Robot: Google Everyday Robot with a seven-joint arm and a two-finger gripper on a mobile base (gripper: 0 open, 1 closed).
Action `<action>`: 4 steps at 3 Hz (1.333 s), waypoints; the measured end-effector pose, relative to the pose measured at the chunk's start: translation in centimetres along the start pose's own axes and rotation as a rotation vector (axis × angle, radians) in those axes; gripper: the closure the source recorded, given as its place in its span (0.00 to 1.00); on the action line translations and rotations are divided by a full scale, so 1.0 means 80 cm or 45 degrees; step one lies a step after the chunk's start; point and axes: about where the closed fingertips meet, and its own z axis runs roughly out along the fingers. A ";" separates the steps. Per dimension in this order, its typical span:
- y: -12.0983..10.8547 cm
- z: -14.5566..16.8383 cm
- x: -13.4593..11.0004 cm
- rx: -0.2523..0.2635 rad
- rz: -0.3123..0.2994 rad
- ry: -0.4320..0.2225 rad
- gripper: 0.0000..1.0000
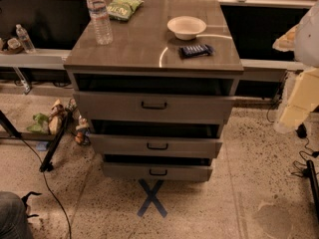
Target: Move paper bowl near water bottle
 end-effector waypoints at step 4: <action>-0.107 0.070 -0.001 0.332 -0.140 -0.202 0.00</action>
Offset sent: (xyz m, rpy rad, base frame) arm 0.1133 0.0123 -0.0069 0.1294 -0.3690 -0.0319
